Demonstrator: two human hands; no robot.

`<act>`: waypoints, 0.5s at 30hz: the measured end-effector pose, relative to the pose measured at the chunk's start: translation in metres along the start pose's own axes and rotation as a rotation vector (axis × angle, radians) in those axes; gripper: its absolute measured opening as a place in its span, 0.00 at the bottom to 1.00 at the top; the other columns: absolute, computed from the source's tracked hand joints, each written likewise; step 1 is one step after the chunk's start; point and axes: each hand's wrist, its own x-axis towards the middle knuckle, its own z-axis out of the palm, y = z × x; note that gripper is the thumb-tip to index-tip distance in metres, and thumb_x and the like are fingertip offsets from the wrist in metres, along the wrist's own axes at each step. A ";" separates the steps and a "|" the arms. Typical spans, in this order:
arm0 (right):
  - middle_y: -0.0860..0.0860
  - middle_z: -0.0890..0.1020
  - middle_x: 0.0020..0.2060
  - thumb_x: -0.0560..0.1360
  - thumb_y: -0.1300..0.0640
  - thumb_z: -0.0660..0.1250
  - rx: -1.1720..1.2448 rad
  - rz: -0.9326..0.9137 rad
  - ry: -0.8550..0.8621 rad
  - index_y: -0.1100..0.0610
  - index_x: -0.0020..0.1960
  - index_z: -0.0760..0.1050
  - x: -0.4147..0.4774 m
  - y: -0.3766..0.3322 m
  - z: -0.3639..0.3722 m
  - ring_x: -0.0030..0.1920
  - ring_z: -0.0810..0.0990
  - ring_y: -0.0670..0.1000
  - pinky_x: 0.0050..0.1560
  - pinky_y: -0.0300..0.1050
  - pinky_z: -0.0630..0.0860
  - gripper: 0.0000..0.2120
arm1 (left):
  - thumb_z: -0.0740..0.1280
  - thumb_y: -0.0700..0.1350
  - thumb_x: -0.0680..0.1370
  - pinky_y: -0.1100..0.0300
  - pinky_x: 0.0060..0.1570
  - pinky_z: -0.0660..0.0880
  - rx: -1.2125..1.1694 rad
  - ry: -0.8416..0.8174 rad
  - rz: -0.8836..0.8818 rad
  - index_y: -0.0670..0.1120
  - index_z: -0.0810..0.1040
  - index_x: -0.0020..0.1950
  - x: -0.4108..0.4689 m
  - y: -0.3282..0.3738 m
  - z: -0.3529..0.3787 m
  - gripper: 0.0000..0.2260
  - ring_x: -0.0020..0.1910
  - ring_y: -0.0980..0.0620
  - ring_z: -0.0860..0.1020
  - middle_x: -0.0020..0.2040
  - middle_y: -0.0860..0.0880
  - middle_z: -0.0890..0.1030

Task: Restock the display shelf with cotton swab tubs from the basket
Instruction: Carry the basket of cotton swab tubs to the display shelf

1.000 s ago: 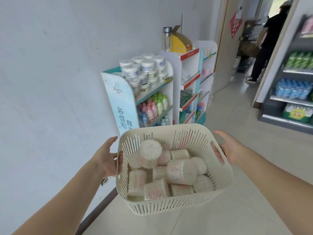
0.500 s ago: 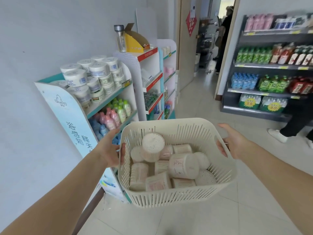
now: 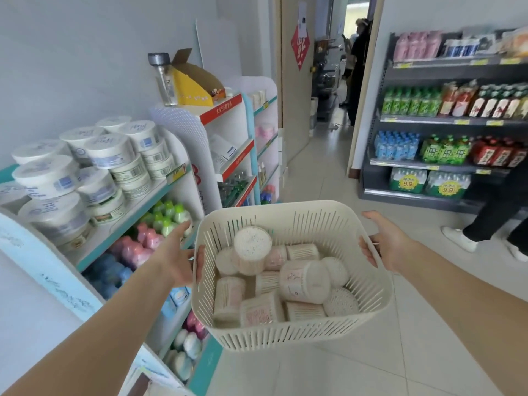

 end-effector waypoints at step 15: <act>0.52 0.74 0.30 0.65 0.35 0.64 -0.035 0.024 -0.034 0.59 0.40 0.73 0.110 -0.077 -0.031 0.29 0.69 0.49 0.33 0.42 0.68 0.26 | 0.65 0.65 0.70 0.65 0.24 0.74 -0.078 0.098 0.032 0.40 0.73 0.46 0.059 0.018 0.092 0.26 0.31 0.56 0.70 0.36 0.51 0.73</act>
